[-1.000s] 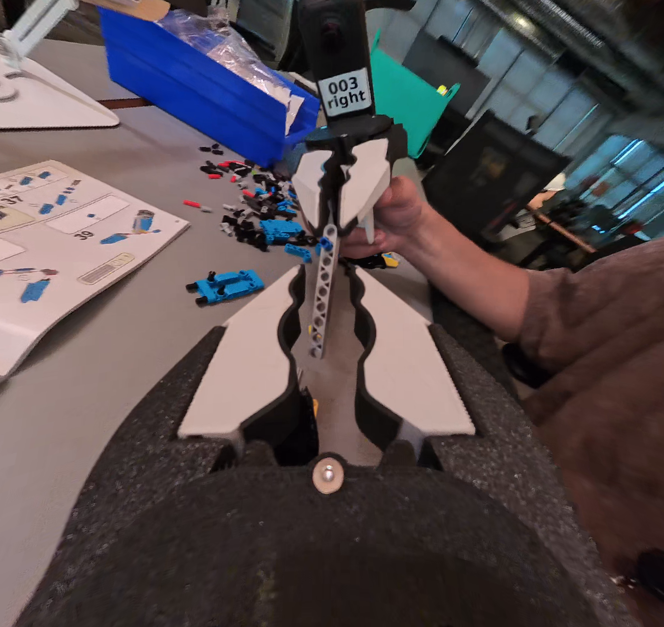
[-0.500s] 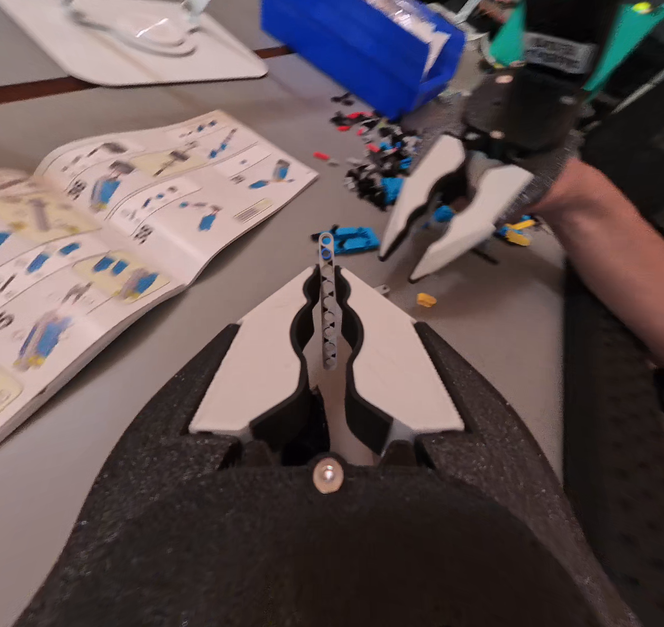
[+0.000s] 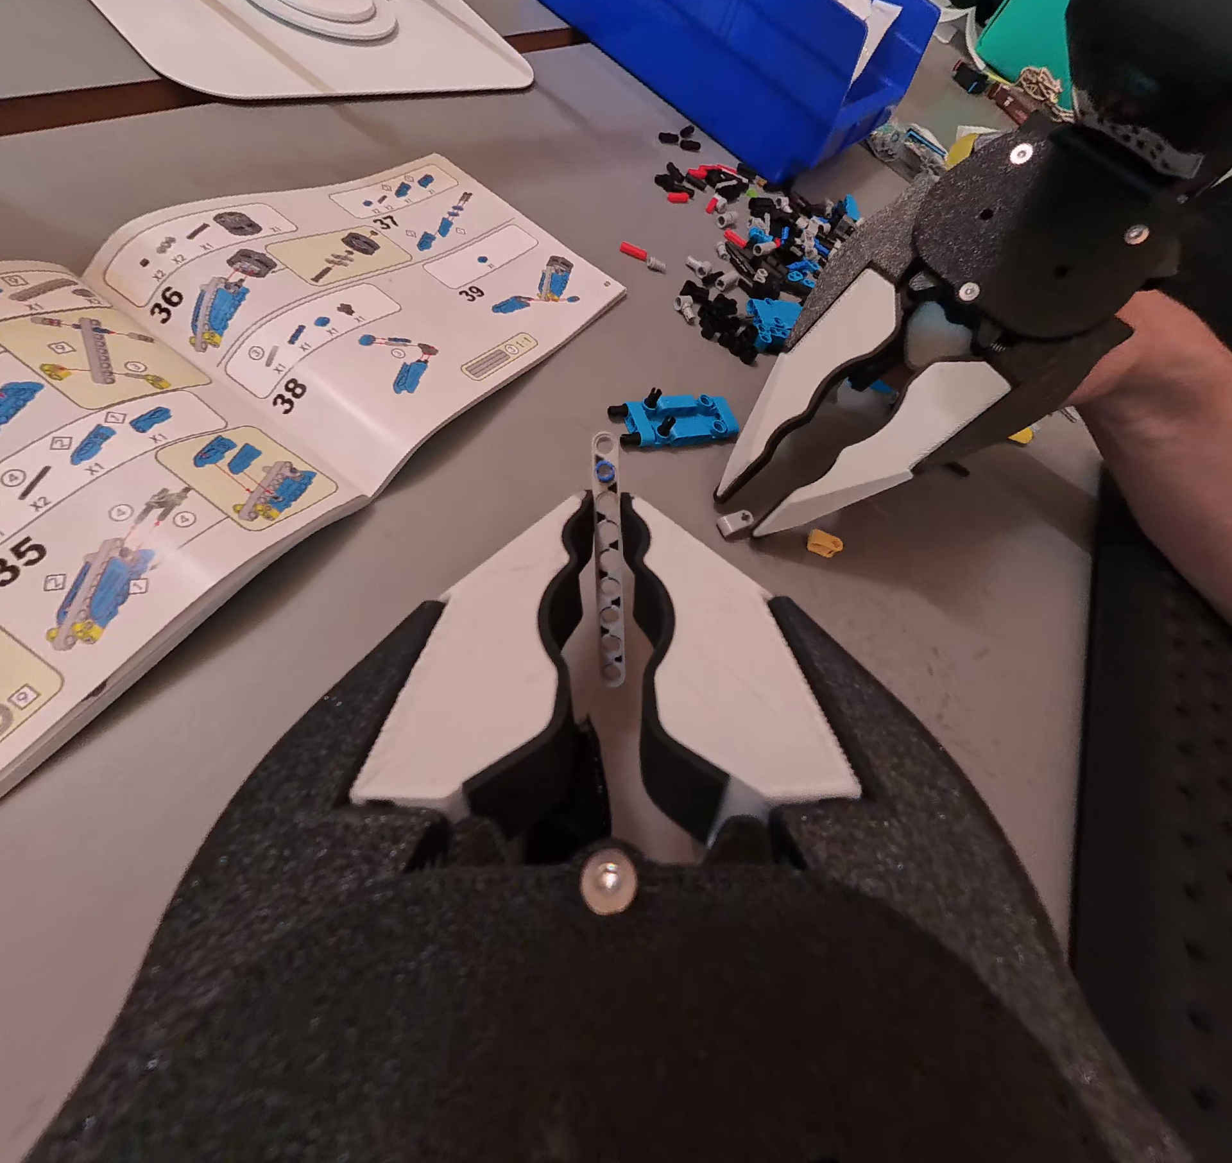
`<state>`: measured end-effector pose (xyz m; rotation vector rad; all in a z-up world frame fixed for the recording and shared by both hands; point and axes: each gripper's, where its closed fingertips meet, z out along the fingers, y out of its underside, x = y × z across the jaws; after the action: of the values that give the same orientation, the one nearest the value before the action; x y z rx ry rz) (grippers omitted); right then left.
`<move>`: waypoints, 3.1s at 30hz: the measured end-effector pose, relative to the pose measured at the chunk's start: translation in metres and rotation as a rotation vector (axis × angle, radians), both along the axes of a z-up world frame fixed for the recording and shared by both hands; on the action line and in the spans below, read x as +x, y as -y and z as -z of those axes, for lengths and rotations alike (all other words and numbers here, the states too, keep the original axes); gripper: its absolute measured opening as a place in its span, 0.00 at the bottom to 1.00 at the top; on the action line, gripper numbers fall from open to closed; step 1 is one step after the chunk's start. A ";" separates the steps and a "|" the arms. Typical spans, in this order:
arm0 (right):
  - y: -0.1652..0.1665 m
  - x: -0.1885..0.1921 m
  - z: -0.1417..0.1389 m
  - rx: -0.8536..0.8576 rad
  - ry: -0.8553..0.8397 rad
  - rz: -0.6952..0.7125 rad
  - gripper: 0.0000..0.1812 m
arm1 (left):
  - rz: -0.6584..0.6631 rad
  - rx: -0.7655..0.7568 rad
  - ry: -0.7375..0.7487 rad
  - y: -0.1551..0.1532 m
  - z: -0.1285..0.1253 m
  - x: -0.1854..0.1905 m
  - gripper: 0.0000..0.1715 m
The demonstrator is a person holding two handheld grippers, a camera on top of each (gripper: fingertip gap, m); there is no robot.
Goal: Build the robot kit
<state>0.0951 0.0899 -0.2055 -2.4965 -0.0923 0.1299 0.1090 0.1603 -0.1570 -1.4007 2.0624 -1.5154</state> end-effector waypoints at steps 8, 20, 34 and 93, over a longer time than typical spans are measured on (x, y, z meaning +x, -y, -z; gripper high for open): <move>-0.027 -0.005 -0.014 0.124 -0.026 0.037 0.11 | 0.002 0.008 0.003 -0.002 0.000 0.001 0.04; -0.039 -0.015 0.002 0.070 -0.063 0.063 0.10 | 0.018 0.006 -0.009 0.001 0.003 -0.001 0.04; -0.036 -0.015 0.001 0.088 0.034 -0.027 0.05 | 0.040 0.006 -0.014 0.005 0.003 -0.003 0.04; -0.052 0.002 -0.144 0.769 0.929 0.077 0.04 | 0.209 -1.004 -0.116 0.021 -0.089 -0.022 0.03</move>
<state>0.0970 0.1420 -0.0612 -1.6045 -0.3494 -0.9258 0.0873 0.1391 -0.0682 -1.5716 1.5356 -2.8392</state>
